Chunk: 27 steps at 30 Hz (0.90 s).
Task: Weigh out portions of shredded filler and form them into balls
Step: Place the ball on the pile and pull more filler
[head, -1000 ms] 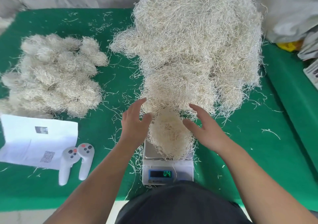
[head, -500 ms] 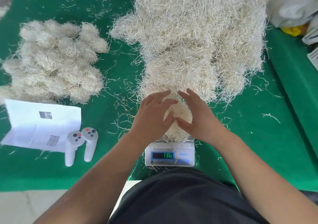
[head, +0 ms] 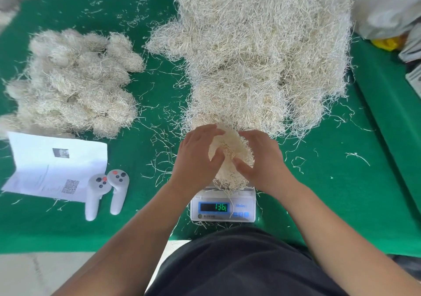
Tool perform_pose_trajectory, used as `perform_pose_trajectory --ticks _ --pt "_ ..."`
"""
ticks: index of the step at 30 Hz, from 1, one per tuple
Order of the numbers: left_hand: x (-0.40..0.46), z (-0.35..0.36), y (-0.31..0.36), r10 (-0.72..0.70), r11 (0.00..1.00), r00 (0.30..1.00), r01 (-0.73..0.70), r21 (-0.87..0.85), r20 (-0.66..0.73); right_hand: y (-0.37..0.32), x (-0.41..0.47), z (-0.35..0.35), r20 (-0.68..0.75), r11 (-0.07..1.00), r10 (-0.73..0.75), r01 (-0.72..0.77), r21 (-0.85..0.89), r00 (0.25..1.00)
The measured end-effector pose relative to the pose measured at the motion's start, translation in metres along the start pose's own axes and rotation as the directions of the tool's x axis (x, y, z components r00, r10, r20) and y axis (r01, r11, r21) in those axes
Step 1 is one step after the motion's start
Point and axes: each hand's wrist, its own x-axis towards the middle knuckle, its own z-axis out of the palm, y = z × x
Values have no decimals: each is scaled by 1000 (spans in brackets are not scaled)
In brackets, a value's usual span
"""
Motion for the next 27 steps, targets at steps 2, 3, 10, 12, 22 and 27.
perform_pose_trajectory --ticks 2,3,10,12,22,27 --pt "3 6 -7 -209 977 977 211 -29 41 0 4 5 -24 995 79 -80 -53 997" --pt "5 8 -11 -299 953 949 302 -18 94 -2 8 7 1 988 108 -108 -106 994" --pt "15 11 -19 -191 974 977 201 -107 95 -14 40 -11 46 970 77 -86 226 996" --pt "17 8 -19 -92 965 991 112 -236 95 -19 51 -20 129 980 -4 -21 197 992" --pt "29 2 -34 -179 917 949 257 -306 260 -15 72 -61 139 841 76 -138 523 987" --pt "19 10 -39 -141 920 954 225 -320 265 -3 81 -59 284 830 121 -254 497 951"
